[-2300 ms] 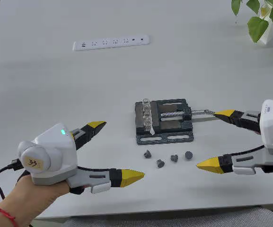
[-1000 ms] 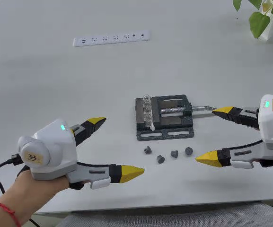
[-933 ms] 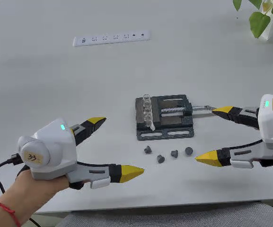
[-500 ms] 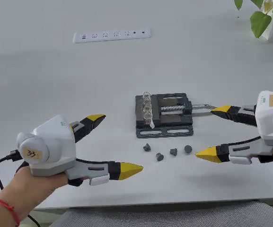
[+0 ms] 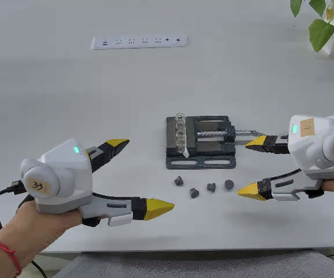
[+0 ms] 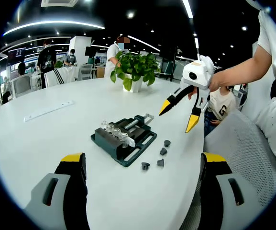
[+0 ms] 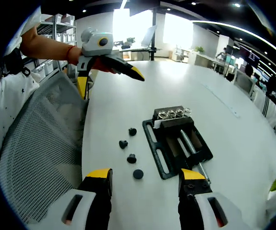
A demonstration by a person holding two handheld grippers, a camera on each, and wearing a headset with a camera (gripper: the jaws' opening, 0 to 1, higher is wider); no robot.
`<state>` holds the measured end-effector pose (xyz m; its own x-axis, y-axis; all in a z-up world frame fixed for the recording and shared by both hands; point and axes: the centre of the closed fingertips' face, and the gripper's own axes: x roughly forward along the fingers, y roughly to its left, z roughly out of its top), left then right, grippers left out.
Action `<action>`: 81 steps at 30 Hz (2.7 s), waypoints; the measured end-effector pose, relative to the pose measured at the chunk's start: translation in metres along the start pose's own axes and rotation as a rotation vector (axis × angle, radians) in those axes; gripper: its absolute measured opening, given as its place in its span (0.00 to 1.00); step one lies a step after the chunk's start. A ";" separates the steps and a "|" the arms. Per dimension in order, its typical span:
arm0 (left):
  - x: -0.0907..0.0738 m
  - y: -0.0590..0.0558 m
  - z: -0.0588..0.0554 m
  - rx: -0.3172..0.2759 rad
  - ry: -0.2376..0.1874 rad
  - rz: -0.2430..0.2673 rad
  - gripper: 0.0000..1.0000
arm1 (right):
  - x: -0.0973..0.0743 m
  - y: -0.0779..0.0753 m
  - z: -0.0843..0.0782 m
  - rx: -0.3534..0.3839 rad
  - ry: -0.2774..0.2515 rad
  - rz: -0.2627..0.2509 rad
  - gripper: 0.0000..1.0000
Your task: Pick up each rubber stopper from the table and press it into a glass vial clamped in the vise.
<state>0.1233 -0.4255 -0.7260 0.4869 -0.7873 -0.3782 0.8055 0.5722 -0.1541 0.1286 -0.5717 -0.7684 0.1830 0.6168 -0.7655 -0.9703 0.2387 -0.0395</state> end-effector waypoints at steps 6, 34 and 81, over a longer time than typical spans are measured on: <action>-0.001 0.000 -0.001 -0.004 -0.001 -0.001 0.98 | 0.007 0.007 -0.003 -0.081 0.076 0.042 0.42; -0.002 0.001 -0.001 -0.030 -0.028 0.005 0.98 | 0.042 0.018 -0.024 -0.293 0.295 0.179 0.14; -0.001 0.000 0.005 -0.054 -0.064 0.006 0.96 | 0.048 0.015 -0.029 -0.364 0.378 0.214 0.09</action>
<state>0.1241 -0.4259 -0.7213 0.5133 -0.7961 -0.3205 0.7842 0.5868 -0.2018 0.1179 -0.5601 -0.8249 -0.0284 0.2957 -0.9549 -0.9838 -0.1772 -0.0256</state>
